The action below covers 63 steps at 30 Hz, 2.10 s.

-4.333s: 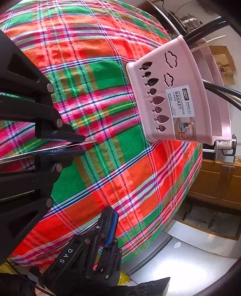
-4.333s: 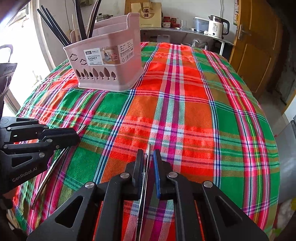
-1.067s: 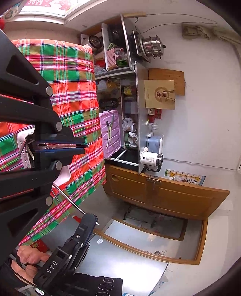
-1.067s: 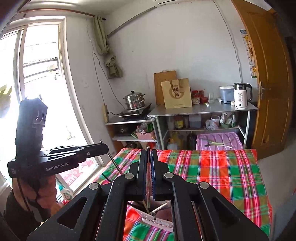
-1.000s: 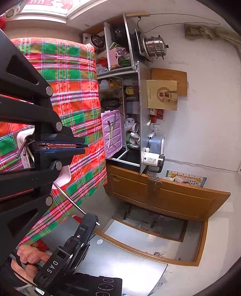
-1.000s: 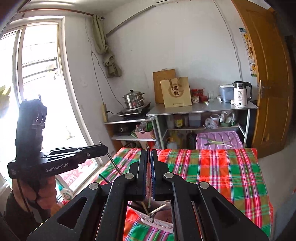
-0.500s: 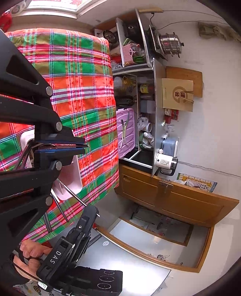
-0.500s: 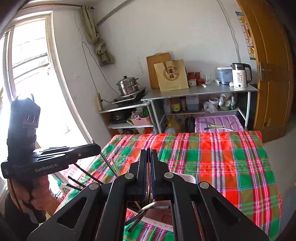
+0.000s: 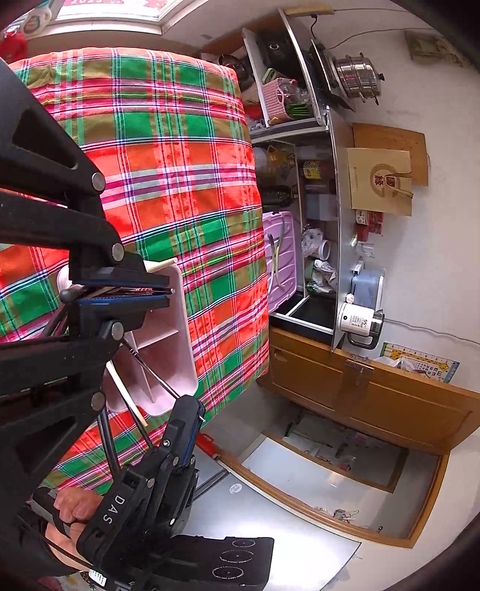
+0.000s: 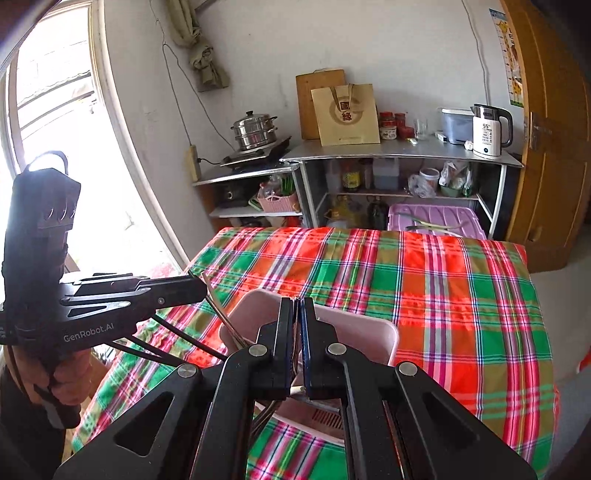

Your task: Organize utensils

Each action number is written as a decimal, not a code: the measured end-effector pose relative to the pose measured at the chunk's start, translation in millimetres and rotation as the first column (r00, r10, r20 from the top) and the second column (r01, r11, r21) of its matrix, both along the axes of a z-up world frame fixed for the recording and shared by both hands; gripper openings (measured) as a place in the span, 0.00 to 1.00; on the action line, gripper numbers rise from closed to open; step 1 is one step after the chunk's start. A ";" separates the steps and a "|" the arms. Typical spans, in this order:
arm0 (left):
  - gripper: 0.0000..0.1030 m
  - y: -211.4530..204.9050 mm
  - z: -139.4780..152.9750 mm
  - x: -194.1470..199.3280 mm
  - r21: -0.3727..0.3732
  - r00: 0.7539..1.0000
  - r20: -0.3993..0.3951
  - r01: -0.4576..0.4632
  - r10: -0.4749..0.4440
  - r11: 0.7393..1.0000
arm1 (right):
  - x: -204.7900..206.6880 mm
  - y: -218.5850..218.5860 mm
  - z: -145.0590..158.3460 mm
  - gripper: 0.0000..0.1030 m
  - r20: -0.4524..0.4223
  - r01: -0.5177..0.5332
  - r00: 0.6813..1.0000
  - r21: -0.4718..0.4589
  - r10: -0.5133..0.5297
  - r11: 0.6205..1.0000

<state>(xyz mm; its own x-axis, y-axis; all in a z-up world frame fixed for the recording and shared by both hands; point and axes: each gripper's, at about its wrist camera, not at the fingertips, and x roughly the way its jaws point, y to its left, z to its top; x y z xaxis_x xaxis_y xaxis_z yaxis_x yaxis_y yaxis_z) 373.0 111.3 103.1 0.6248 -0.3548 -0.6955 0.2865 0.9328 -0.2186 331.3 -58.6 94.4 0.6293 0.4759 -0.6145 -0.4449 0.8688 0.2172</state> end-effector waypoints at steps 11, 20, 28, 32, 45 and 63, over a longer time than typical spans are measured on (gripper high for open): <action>0.05 -2.7 2.7 -0.4 0.019 1.000 0.001 -0.005 0.005 1.000 | -0.8 0.1 2.8 0.06 -0.009 -0.017 1.000 0.008 0.017 1.000; 0.14 7.2 33.1 -28.7 -0.011 0.995 0.090 -0.037 0.038 0.999 | -26.4 -11.2 26.4 0.12 0.054 0.000 0.999 0.041 -0.002 0.999; 0.21 9.8 57.1 -92.0 -0.003 0.975 0.207 -0.079 0.078 0.997 | -75.5 -28.3 45.0 0.15 0.124 0.026 0.992 0.067 -0.034 0.997; 0.25 9.0 58.5 -133.8 -0.017 0.961 0.260 -0.089 0.091 0.996 | -108.3 -33.4 47.4 0.25 0.162 0.029 0.986 0.069 -0.040 0.997; 0.26 -21.9 17.4 -245.9 -0.002 0.933 0.343 -0.113 0.107 0.994 | -209.4 -43.4 18.7 0.31 0.249 0.052 0.967 0.037 -0.059 0.998; 0.26 -48.9 -61.3 -319.7 0.035 0.924 0.341 -0.199 0.175 0.979 | -288.4 -37.5 -50.7 0.31 0.239 0.106 0.965 0.009 -0.105 0.994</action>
